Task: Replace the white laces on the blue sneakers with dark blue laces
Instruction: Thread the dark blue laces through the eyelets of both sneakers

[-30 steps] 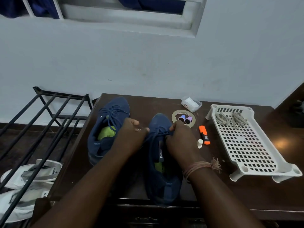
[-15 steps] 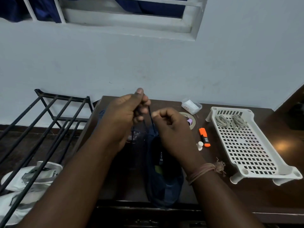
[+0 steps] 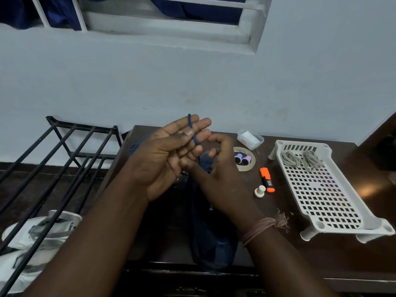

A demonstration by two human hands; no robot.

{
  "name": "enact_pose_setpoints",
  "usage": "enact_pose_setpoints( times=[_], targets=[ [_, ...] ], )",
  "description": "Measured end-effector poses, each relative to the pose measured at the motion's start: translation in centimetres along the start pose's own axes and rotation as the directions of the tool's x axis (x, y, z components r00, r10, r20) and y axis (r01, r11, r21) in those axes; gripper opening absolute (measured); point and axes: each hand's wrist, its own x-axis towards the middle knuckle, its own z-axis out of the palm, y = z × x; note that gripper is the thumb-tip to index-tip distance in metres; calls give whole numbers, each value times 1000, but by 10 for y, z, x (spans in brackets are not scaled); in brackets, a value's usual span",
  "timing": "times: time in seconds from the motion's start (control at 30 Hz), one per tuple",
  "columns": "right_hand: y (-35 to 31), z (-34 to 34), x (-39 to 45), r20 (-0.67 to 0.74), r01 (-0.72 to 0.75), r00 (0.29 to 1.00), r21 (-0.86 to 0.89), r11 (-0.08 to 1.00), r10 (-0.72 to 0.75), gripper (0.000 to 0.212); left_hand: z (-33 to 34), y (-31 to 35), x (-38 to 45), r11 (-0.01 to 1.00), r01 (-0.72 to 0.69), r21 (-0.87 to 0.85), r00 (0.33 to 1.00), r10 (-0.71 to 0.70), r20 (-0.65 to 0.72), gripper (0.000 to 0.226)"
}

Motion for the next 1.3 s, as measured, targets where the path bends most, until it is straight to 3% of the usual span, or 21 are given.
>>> enact_pose_setpoints(
  times=[0.1, 0.17, 0.27, 0.4, 0.5, 0.63, 0.7, 0.73, 0.77, 0.83, 0.87, 0.93, 1.0, 1.07, 1.13, 1.2, 1.3],
  targets=[
    [3, -1, 0, 167, 117, 981, -83, 990, -102, 23, -2, 0, -1, 1000, -4, -29, 999, 5, 51, 39],
    [3, -8, 1, 184, 118, 978, -72, 990, -103, 28, -7, 2, 2, 990, -24, -139, 999, 28, 27, 40],
    [4, -33, 9, 152, -38, 988, 3, 999, 37, 34, -27, 6, 9, 917, -76, -390, 984, 5, -179, 29],
    [28, -66, 16, 157, -227, 956, -148, 963, 249, 33, -42, 3, 12, 846, -136, -515, 930, -70, -362, 17],
    [50, -80, 14, 99, -378, 901, -294, 878, 422, 34, -46, -1, 16, 851, -169, -497, 905, -66, -421, 19],
    [45, -81, 11, 110, -440, 887, -97, 893, 449, 33, -41, -10, 22, 906, -121, -407, 899, -74, -432, 18],
    [39, -75, 13, 79, -426, 902, -12, 905, 425, 29, -35, -21, 22, 983, -6, -185, 883, -82, -463, 12],
    [37, -71, 13, 62, -417, 908, 23, 909, 415, 26, -30, -27, 21, 993, 94, 67, 857, -47, -513, 10],
    [36, -66, 15, 58, -412, 911, 64, 909, 409, 20, -26, -35, 19, 906, 209, 369, 842, 25, -539, 11],
    [34, -59, 16, 87, -414, 910, 139, 900, 405, 9, -16, -53, 12, 509, 335, 793, 857, 184, -481, 32],
    [33, -56, 16, 109, -409, 912, 160, 899, 395, 11, -11, -61, 10, 333, 304, 893, 886, 246, -393, 42],
    [31, -55, 16, 162, -385, 918, 145, 911, 362, 15, -3, -73, 7, 158, 87, 984, 939, 316, -134, 40],
    [27, -55, 15, 222, -374, 915, 149, 915, 338, 14, -2, -76, 6, 112, -110, 988, 936, 345, 65, 35],
    [28, -57, 14, 228, -383, 911, 164, 909, 343, 12, -9, -74, 10, 120, -186, 975, 906, 406, 123, 24],
    [33, -59, 14, 184, -399, 910, 146, 905, 371, 20, -15, -74, 13, 123, -194, 973, 882, 455, 119, 12],
    [37, -62, 13, 185, -431, 887, 2, 903, 423, 29, -19, -79, 16, 110, -167, 980, 880, 465, 98, 11],
    [42, -66, 9, 283, -563, 762, -153, 812, 582, 32, -20, -90, 20, 34, -24, 999, 908, 418, 7, 14]
  ],
)
